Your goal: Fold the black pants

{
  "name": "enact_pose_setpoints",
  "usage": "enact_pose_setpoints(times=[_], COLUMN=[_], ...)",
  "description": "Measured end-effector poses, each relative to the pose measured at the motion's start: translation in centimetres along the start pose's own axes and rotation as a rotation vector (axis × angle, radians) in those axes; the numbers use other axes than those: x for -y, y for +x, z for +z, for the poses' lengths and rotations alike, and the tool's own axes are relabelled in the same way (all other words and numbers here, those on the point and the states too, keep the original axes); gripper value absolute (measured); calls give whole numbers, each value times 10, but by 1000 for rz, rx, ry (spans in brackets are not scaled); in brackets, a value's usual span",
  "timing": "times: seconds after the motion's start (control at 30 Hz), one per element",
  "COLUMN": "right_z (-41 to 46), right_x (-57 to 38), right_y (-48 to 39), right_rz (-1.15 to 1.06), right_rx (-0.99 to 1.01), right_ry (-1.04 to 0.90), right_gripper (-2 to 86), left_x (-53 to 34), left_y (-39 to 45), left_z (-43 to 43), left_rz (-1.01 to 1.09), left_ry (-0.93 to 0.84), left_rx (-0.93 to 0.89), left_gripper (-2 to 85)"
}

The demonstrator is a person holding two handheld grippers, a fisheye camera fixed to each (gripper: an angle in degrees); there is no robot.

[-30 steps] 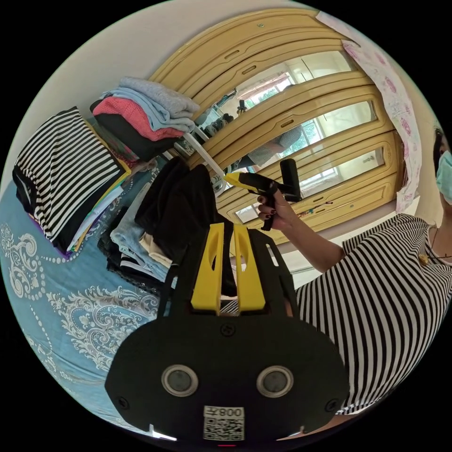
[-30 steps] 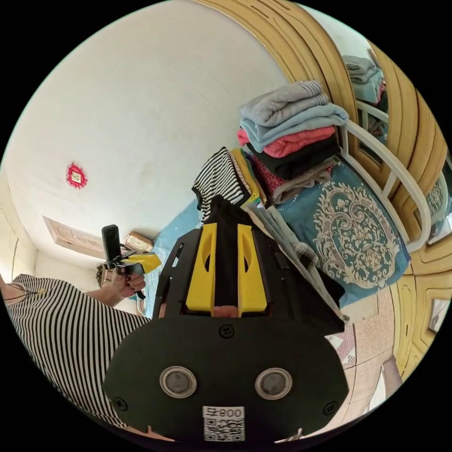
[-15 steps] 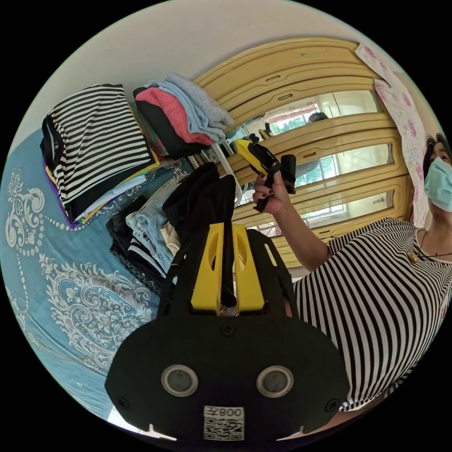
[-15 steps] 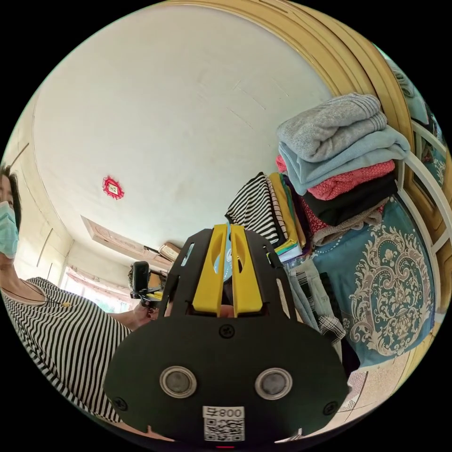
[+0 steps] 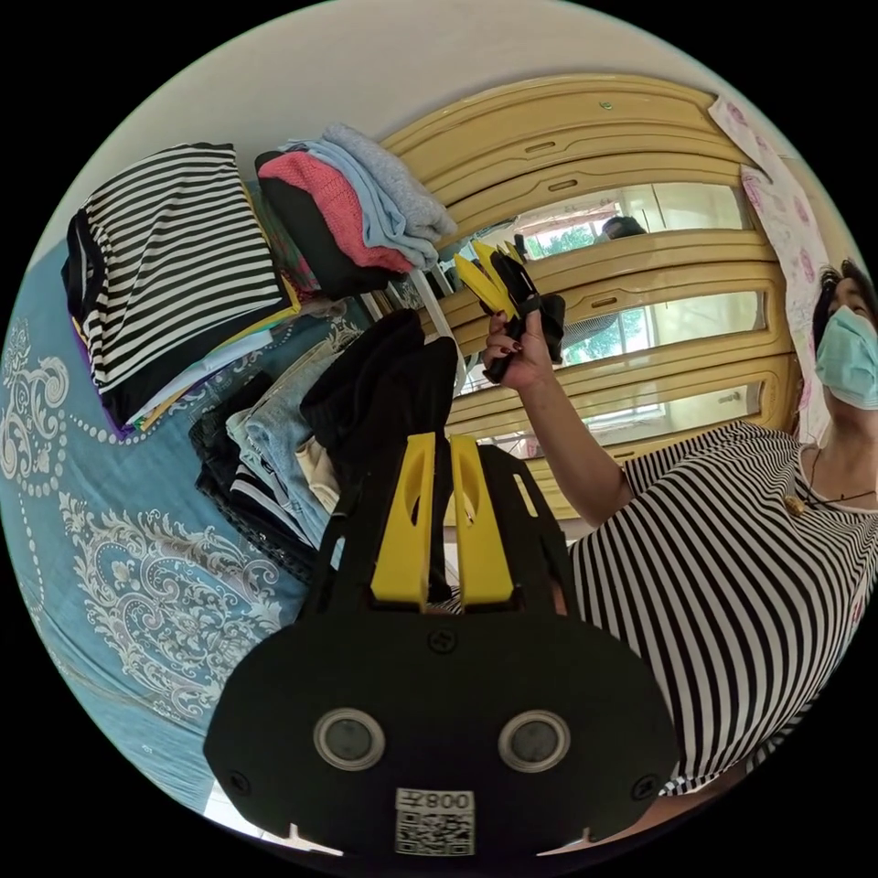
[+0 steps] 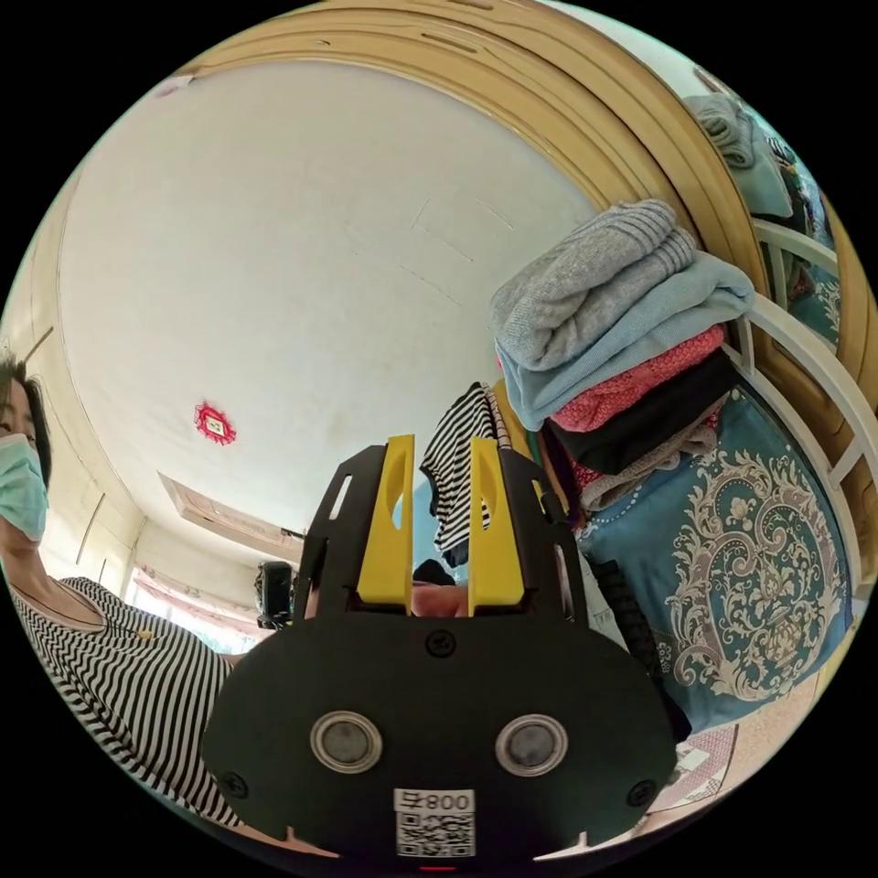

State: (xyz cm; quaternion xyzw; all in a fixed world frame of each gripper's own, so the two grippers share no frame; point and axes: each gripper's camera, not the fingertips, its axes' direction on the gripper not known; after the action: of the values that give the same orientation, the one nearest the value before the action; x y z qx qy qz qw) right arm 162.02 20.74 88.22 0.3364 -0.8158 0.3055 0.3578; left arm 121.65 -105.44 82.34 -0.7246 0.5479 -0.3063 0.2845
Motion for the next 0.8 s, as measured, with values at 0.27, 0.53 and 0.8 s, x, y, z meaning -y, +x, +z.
enact_pose_setpoints(times=[0.27,0.53,0.8], right_z=[94,213,375], right_x=[10,29,16], right_y=[-21,-69,-106], right_rz=[-124,-315,-387], right_rx=[1,-4,-96], right_ry=[-228,-431,-680], right_gripper=[96,92,88], left_x=[21,42,57], left_y=[-11,-47,-94], left_z=[-23,-72,-96], left_rz=[-47,-147,-258], left_ry=[67,208,274], left_rx=[16,137,183], left_gripper=[26,30,30])
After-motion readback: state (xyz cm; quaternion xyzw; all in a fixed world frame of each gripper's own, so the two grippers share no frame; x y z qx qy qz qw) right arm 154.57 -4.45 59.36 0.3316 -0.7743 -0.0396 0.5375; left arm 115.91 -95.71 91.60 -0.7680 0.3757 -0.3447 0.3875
